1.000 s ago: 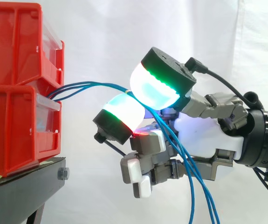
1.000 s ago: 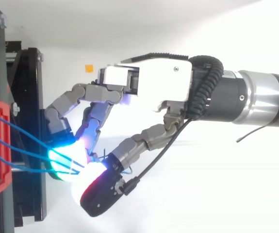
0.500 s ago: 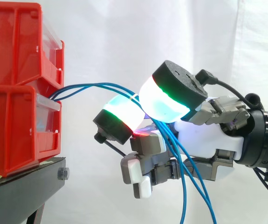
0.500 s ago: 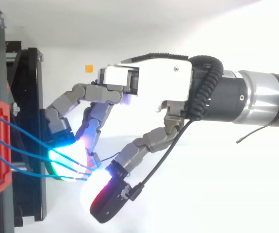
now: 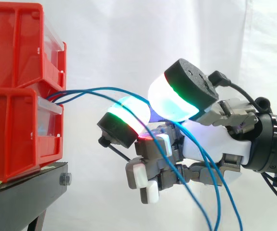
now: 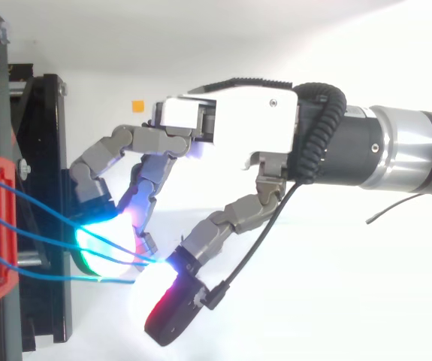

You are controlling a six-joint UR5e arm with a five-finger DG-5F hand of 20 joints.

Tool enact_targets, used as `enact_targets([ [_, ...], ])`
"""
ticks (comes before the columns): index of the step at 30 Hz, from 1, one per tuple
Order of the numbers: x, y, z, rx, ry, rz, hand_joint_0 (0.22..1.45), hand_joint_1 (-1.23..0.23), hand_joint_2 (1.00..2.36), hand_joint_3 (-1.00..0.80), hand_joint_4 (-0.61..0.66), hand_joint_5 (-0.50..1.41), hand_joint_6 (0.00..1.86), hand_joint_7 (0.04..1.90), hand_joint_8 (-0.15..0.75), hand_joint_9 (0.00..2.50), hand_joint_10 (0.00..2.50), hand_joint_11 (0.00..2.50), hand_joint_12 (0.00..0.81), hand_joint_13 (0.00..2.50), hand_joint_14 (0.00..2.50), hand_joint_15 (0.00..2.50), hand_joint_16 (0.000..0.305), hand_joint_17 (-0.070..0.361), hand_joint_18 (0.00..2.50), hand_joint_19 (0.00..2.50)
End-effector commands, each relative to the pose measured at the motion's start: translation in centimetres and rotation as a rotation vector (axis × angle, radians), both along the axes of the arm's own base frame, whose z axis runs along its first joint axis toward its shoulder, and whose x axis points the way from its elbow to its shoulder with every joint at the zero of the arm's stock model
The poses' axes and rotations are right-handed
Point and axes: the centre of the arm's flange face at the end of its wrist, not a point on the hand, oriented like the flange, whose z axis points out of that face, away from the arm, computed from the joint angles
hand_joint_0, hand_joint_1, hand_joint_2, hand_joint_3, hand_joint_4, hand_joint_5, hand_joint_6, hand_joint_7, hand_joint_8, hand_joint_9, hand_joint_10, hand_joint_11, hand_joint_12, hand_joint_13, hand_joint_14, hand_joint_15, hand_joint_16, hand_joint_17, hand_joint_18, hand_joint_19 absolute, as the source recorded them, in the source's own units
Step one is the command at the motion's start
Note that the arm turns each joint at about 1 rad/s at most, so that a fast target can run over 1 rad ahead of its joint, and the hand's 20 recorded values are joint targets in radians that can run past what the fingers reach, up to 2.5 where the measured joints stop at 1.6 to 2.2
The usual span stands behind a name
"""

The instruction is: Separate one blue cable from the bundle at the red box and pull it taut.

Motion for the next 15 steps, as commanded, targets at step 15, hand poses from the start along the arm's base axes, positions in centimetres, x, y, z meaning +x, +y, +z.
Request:
enact_targets([
  [15, 0.01, 0.04, -0.04, -0.002, 0.000, 0.000, 0.61, -0.70, 1.01, -0.35, 0.09, -0.12, 0.87, 1.25, 0.321, 1.19, 0.03, 0.93, 0.380, 1.05, 0.02, 0.65, 0.047, 0.106, 0.92, 0.82],
])
